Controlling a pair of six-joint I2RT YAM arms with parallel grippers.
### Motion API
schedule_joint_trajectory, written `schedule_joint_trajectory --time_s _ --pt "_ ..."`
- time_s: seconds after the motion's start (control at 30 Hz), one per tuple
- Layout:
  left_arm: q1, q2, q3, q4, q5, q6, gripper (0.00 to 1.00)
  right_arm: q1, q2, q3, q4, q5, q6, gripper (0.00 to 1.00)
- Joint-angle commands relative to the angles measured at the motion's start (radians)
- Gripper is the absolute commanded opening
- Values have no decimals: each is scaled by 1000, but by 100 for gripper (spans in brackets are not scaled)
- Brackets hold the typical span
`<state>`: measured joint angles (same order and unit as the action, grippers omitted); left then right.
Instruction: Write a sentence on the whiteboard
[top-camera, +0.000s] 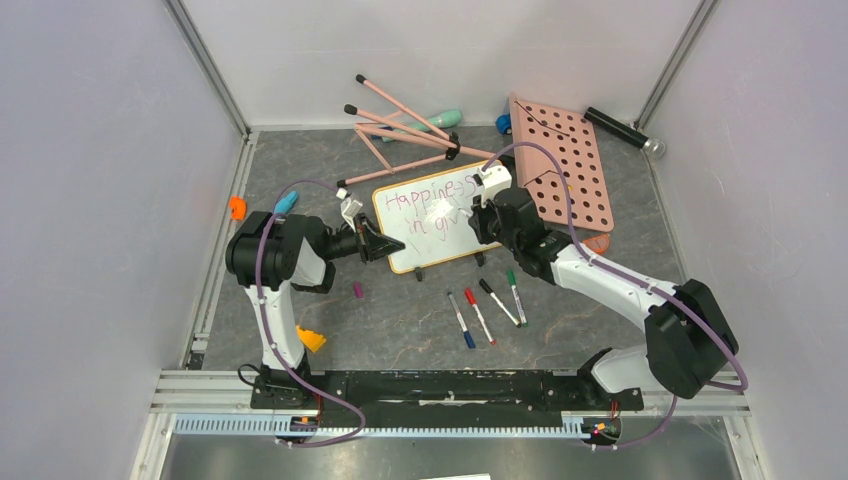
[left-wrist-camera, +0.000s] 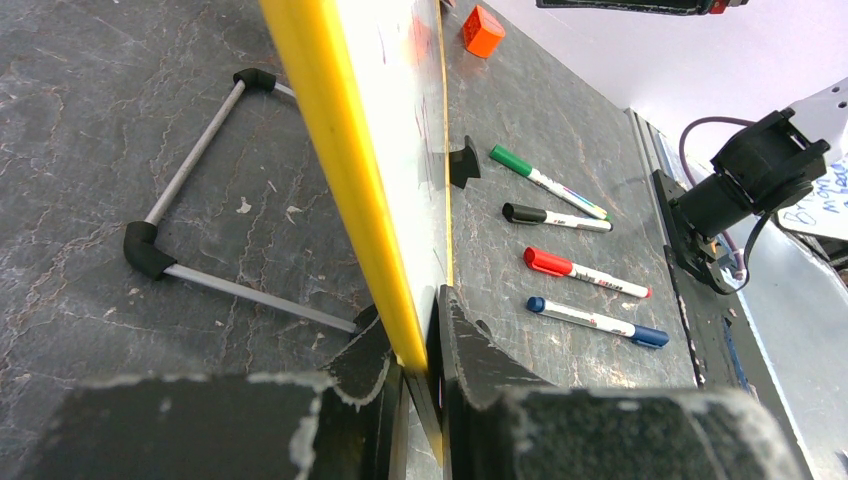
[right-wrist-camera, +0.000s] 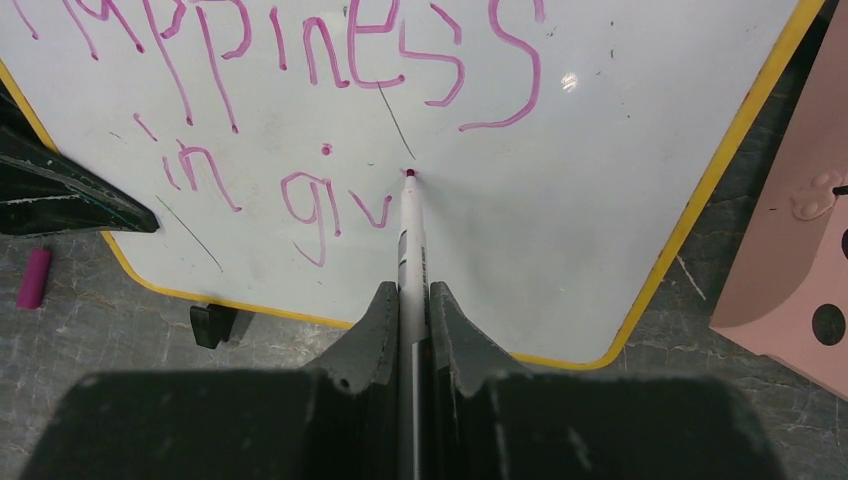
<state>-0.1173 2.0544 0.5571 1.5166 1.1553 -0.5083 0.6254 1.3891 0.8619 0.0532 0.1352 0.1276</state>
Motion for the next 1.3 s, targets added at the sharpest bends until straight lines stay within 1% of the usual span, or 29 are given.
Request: schedule_joint_trajectory --time_s 0.0,0.07,0.2,0.33,0.57,0.93,1.27 --pt "14 45 -2 40 -60 189 3 -7 3 19 39 17 4 0" --pt "15 45 -2 40 -60 189 3 -8 8 26 41 -41 -16 0" --pt "15 46 -2 40 -60 189 3 -7 -19 18 28 12 -3 0" --pt "14 45 -1 40 -59 189 3 -7 -66 -4 43 6 -6 0" --pt "14 45 -3 40 -61 189 3 -7 -98 -35 48 -14 1 0" --pt "14 45 -3 40 -60 189 3 -7 -75 -70 49 -41 7 0" --pt "15 45 -3 40 -59 189 3 -8 -32 -31 53 -35 -3 0"
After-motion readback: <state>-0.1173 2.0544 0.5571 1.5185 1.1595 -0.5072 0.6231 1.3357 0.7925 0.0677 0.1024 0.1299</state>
